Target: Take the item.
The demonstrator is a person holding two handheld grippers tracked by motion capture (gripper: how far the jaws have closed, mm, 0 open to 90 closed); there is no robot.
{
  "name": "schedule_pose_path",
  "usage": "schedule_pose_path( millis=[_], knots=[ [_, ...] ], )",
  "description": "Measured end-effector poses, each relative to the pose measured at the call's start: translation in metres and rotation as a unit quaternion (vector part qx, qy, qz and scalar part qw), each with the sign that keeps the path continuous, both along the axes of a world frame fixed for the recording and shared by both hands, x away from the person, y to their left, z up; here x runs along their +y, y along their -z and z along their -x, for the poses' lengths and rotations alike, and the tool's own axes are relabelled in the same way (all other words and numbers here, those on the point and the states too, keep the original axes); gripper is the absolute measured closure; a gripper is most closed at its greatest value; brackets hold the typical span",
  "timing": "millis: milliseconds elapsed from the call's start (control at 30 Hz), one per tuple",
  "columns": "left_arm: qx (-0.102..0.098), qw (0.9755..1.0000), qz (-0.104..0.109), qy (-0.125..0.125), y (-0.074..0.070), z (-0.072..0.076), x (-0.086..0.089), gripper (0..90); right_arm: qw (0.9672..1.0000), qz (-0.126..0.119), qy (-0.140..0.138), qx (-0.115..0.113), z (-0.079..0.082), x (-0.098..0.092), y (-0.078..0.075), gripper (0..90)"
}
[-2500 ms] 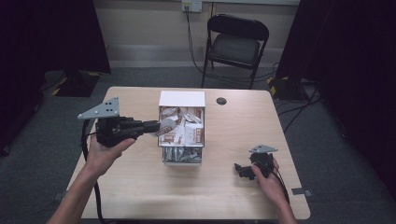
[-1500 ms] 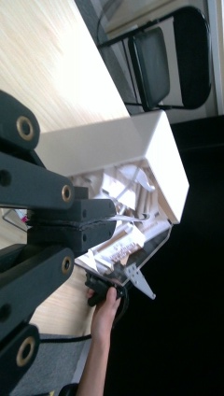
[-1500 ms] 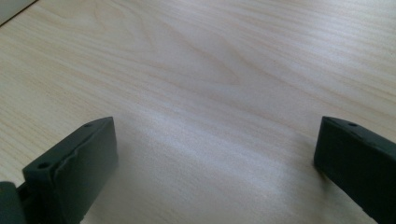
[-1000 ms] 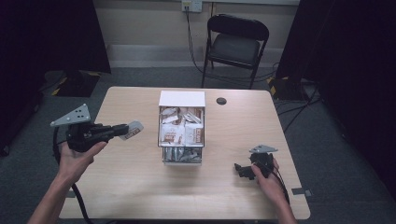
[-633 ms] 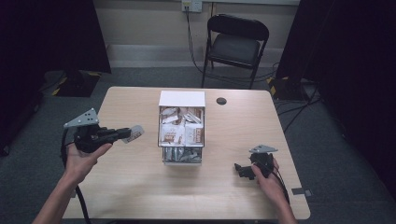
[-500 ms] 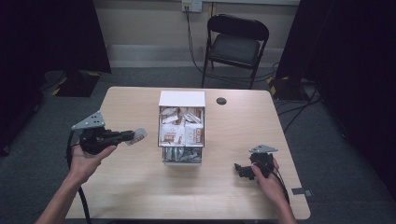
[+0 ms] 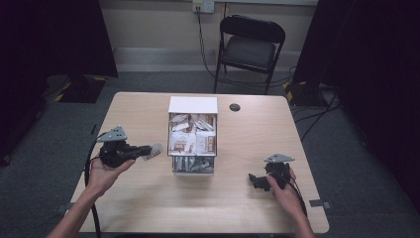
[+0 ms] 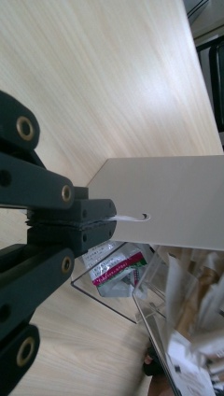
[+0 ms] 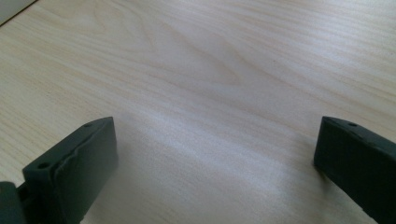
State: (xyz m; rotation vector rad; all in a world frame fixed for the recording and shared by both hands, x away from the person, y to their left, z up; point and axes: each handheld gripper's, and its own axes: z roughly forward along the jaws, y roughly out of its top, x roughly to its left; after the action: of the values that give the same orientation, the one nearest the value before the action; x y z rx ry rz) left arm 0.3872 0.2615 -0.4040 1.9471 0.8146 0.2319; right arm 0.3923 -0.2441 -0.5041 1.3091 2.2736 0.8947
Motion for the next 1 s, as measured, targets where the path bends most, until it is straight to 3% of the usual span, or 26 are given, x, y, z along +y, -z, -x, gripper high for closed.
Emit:
schedule_pose_path(
  millis=[233,400,467,533,600,667,700,767,867,933,1000],
  knots=[
    [0.031,0.9993,-0.019,-0.006,0.018,-0.005,-0.007,89.2,1.0,0.0,0.0,0.0,0.0,0.0,0.0,0.0],
    [0.045,0.9984,-0.033,-0.008,0.029,-0.007,-0.008,89.2,1.0,0.0,0.0,0.0,0.0,0.0,0.0,0.0],
    [0.054,0.9982,-0.025,-0.006,0.035,-0.007,-0.008,89.2,1.0,0.0,0.0,0.0,0.0,0.0,0.0,0.0],
    [0.053,0.9977,-0.04,-0.009,0.039,-0.007,-0.01,89.2,1.0,0.0,0.0,0.0,0.0,0.0,0.0,0.0],
    [0.064,0.9972,-0.038,-0.008,0.044,-0.007,-0.01,89.2,1.0,0.0,0.0,0.0,0.0,0.0,0.0,0.0],
    [0.069,0.9964,-0.05,-0.007,0.049,-0.007,-0.012,89.2,1.0,0.0,0.0,0.0,0.0,0.0,0.0,0.0],
    [0.073,0.9964,-0.043,-0.007,0.051,-0.007,-0.012,89.2,1.0,0.0,0.0,0.0,0.0,0.0,0.0,0.0],
    [0.077,0.9956,-0.054,-0.004,0.056,-0.007,-0.015,89.2,1.0,0.0,0.0,0.0,0.0,0.0,0.0,0.0],
    [0.088,0.9948,-0.05,0.0,0.062,-0.008,-0.019,89.1,1.0,0.0,0.0,0.0,0.0,0.0,0.0,0.0],
    [0.105,0.9939,-0.035,0.005,0.068,-0.011,-0.02,89.1,1.0,0.0,0.0,0.0,0.0,0.0,0.0,0.0],
    [0.098,0.9936,-0.055,0.0,0.073,-0.012,-0.023,89.0,1.0,0.0,0.0,0.0,0.0,0.0,0.0,0.0]
  ],
)
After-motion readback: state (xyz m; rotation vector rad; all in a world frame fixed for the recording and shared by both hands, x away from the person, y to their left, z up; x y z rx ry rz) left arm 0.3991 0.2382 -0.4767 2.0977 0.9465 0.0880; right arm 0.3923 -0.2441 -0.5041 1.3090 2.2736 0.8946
